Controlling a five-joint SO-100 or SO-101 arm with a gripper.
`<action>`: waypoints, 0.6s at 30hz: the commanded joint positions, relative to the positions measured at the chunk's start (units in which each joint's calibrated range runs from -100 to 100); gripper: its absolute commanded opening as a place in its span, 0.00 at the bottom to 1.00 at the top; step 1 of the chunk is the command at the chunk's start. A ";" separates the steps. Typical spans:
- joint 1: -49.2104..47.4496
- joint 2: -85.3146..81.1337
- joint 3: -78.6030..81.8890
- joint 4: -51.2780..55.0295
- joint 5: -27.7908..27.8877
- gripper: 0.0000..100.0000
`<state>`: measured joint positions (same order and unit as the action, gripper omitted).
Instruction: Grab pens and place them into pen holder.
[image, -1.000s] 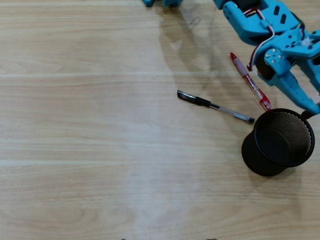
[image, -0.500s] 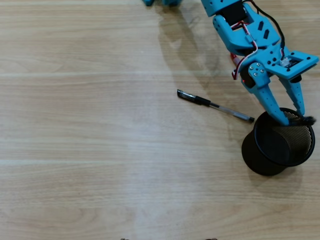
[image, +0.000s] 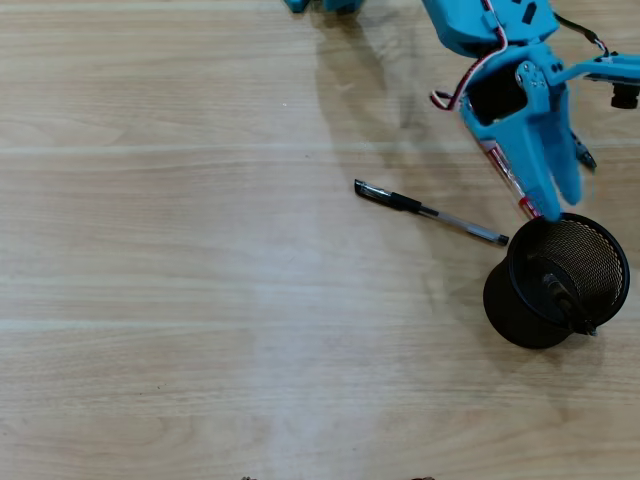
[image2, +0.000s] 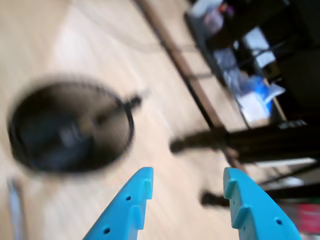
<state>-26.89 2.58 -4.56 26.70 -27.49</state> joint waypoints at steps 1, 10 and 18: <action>5.03 2.07 -16.04 61.27 11.91 0.16; 4.79 22.95 -10.61 57.83 15.47 0.16; 4.55 29.29 -10.70 51.30 15.21 0.16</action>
<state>-22.58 31.10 -14.65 81.57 -12.21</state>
